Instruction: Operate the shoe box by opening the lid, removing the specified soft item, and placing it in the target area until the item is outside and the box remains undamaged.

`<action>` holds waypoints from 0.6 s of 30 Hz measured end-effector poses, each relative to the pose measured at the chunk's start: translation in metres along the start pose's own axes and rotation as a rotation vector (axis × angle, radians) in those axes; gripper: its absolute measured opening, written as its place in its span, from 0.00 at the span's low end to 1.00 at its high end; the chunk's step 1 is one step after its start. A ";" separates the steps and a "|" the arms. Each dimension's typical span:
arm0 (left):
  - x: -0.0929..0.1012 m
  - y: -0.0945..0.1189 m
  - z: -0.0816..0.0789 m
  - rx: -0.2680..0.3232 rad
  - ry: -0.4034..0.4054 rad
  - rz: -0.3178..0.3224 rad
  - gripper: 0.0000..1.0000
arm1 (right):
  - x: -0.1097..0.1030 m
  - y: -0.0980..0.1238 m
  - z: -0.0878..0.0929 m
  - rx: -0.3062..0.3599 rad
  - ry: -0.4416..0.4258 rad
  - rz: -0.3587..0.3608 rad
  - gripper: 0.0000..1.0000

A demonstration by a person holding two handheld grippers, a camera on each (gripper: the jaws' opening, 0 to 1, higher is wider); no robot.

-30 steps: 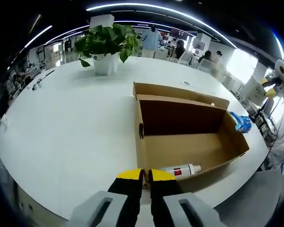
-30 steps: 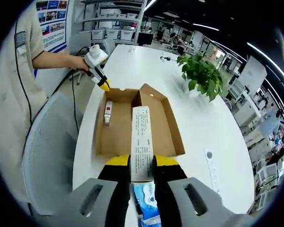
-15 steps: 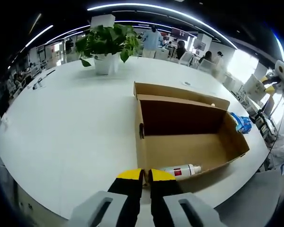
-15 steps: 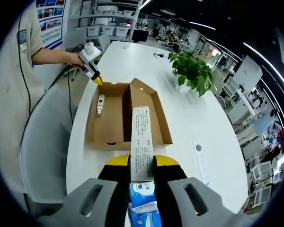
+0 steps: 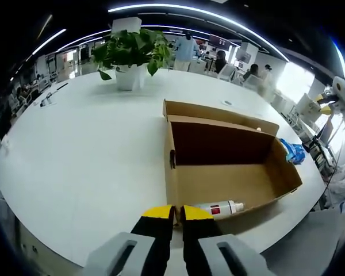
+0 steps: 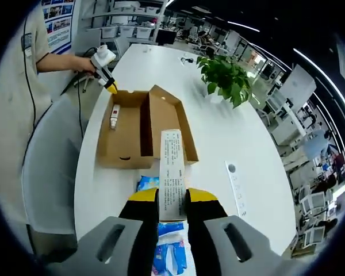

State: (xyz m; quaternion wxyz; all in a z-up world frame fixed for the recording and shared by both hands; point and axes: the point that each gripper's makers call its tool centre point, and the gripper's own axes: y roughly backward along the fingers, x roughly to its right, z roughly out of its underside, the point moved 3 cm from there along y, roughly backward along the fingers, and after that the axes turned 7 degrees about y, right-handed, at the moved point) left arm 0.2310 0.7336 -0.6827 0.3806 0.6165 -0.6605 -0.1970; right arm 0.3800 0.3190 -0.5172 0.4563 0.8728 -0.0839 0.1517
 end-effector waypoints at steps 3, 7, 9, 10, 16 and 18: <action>0.000 0.000 0.000 0.000 0.003 0.002 0.05 | 0.003 0.001 0.007 -0.015 0.000 -0.001 0.15; -0.001 0.000 0.000 -0.001 0.009 0.004 0.05 | 0.009 0.003 0.019 -0.042 0.001 0.004 0.15; -0.001 0.000 0.000 0.000 0.011 0.004 0.05 | 0.010 0.003 0.023 -0.048 0.000 0.006 0.15; -0.001 0.000 0.000 0.000 0.013 0.004 0.05 | 0.011 0.004 0.025 -0.053 -0.002 0.006 0.15; 0.000 0.000 0.000 0.000 0.014 0.006 0.05 | 0.016 0.004 0.036 -0.077 -0.001 0.004 0.15; 0.000 -0.001 0.000 -0.001 0.014 0.007 0.05 | 0.017 0.003 0.040 -0.086 -0.003 0.004 0.15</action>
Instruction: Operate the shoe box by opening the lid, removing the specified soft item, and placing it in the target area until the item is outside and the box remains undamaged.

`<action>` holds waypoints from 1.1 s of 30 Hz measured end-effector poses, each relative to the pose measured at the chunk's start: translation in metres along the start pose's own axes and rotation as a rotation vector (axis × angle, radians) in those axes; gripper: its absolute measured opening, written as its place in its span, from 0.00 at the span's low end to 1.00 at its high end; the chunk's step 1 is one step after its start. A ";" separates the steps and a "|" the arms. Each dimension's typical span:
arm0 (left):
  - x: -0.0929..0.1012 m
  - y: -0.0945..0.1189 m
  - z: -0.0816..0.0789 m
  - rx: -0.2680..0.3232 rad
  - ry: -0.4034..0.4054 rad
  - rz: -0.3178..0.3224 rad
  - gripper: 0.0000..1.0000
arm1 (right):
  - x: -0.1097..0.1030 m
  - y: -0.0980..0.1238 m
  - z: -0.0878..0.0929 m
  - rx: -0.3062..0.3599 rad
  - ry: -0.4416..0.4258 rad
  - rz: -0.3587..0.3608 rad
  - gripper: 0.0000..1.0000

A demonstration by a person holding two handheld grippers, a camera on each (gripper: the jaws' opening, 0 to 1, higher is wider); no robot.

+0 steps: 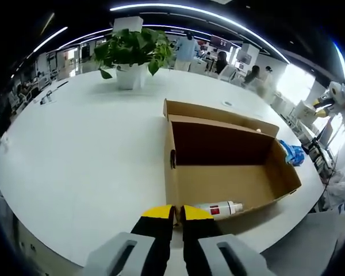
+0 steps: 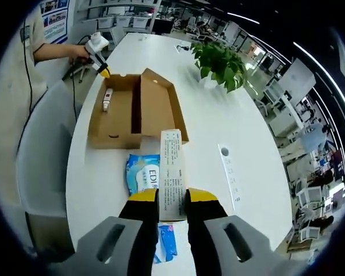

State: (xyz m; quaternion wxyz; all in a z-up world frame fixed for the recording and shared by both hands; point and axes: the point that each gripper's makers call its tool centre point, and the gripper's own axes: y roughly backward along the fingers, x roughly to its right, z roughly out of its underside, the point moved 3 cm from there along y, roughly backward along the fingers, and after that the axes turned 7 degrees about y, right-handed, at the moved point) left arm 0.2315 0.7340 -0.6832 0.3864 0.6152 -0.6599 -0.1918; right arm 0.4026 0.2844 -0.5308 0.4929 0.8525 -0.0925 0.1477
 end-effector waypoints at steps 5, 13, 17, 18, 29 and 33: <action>0.001 0.000 0.000 -0.004 -0.001 0.001 0.05 | 0.003 -0.005 0.012 -0.027 0.000 -0.013 0.15; 0.001 0.000 0.000 -0.004 0.003 0.003 0.05 | 0.010 -0.016 0.036 -0.073 0.004 -0.030 0.15; 0.000 -0.001 0.000 -0.006 0.004 0.003 0.05 | 0.012 -0.022 0.048 -0.092 -0.003 -0.039 0.15; 0.000 -0.001 0.000 -0.007 0.005 0.003 0.05 | 0.012 -0.023 0.050 -0.098 0.000 -0.043 0.15; -0.001 -0.002 -0.001 -0.016 0.007 -0.005 0.05 | 0.018 -0.040 0.086 -0.159 -0.004 -0.079 0.15; -0.001 -0.003 -0.002 -0.022 0.007 -0.005 0.05 | 0.020 -0.047 0.099 -0.182 -0.005 -0.090 0.15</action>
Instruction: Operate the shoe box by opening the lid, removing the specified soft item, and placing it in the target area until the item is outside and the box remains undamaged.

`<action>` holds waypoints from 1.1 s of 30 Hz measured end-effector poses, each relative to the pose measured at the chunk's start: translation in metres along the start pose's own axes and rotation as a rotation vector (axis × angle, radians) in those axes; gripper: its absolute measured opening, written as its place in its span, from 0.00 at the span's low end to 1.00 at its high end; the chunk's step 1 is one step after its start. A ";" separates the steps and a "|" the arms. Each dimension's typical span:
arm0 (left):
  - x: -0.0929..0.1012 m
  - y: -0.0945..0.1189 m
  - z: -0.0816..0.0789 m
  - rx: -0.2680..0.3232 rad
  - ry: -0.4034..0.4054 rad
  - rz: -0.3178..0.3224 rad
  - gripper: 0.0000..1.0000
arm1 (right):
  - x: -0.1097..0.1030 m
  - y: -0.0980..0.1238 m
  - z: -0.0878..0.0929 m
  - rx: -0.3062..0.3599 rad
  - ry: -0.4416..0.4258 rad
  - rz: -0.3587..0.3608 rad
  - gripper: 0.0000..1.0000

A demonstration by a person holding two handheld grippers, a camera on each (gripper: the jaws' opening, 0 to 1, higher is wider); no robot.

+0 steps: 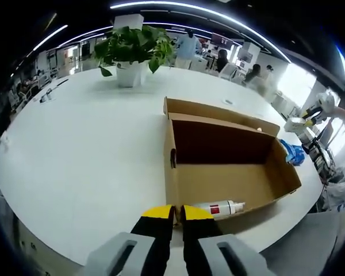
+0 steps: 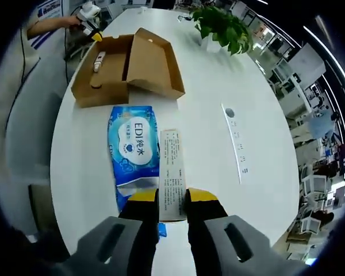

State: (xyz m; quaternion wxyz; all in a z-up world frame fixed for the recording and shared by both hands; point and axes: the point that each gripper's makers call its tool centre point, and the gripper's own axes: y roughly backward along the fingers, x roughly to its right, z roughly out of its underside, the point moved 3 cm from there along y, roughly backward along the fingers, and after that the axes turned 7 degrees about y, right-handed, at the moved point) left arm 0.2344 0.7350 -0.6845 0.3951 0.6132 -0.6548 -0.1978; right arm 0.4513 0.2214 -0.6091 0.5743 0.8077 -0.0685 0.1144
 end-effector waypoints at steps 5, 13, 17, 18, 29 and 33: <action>0.000 -0.001 -0.001 -0.006 -0.001 -0.002 0.05 | 0.002 -0.010 0.013 -0.024 -0.002 -0.016 0.15; -0.001 -0.002 -0.001 -0.016 -0.003 -0.002 0.05 | 0.000 -0.030 0.031 -0.065 0.005 -0.045 0.15; 0.000 -0.002 -0.001 -0.024 -0.002 -0.005 0.05 | 0.001 -0.040 0.042 -0.088 0.007 -0.052 0.16; 0.000 -0.002 -0.001 -0.025 -0.001 -0.006 0.05 | 0.001 -0.043 0.044 -0.090 0.005 -0.056 0.16; 0.001 -0.002 -0.001 -0.025 0.014 -0.010 0.05 | 0.000 -0.058 0.068 -0.125 -0.007 -0.083 0.16; 0.001 -0.001 -0.001 -0.030 0.010 -0.011 0.05 | -0.004 -0.063 0.081 -0.169 0.027 -0.098 0.16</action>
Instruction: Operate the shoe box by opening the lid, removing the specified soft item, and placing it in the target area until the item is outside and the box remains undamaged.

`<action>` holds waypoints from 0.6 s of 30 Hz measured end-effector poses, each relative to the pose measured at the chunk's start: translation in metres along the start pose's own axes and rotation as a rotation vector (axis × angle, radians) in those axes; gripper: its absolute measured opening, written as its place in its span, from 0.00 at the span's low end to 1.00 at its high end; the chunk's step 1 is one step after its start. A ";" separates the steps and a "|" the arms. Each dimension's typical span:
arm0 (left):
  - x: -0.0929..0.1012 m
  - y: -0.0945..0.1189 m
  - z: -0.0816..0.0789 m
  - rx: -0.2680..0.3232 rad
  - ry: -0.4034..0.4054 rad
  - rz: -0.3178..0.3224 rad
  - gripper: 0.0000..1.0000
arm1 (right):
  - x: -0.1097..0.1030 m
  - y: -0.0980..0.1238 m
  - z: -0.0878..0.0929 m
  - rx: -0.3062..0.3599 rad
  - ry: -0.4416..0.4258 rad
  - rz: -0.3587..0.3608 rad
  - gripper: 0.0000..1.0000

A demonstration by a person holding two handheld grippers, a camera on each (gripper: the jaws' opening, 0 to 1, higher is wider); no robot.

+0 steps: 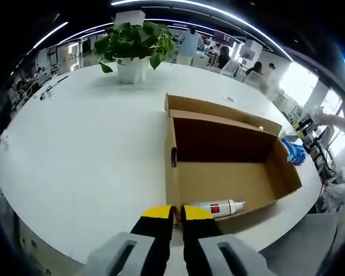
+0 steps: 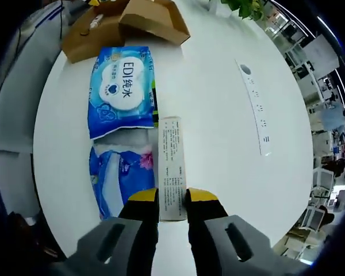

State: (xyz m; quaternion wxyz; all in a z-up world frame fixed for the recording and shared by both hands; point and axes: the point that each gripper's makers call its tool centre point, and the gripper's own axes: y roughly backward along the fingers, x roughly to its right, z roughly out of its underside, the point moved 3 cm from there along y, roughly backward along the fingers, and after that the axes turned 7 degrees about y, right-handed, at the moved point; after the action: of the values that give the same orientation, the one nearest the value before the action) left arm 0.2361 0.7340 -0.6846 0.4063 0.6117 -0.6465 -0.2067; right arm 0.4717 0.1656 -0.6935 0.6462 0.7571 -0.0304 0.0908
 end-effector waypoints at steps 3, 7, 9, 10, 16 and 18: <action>0.000 0.000 0.000 -0.003 -0.005 -0.003 0.05 | -0.001 -0.005 0.007 -0.010 -0.018 -0.014 0.16; 0.000 0.000 0.000 -0.008 -0.017 -0.006 0.05 | -0.003 -0.010 0.014 -0.032 0.004 -0.022 0.16; 0.000 0.000 0.000 -0.010 -0.022 -0.008 0.05 | -0.004 -0.013 0.018 -0.050 0.019 -0.029 0.16; 0.000 0.000 0.000 -0.012 -0.024 -0.008 0.05 | -0.006 -0.014 0.020 -0.059 0.023 -0.033 0.16; -0.001 -0.001 0.000 -0.014 -0.026 -0.009 0.05 | -0.006 -0.014 0.023 -0.070 0.015 -0.034 0.16; -0.001 -0.001 0.000 -0.014 -0.027 -0.008 0.05 | -0.006 -0.015 0.024 -0.070 0.000 -0.036 0.16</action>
State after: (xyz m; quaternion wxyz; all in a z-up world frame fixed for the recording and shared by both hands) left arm 0.2368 0.7349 -0.6854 0.4012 0.6087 -0.6478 -0.2211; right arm 0.4709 0.1444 -0.7121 0.6738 0.7345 -0.0198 0.0780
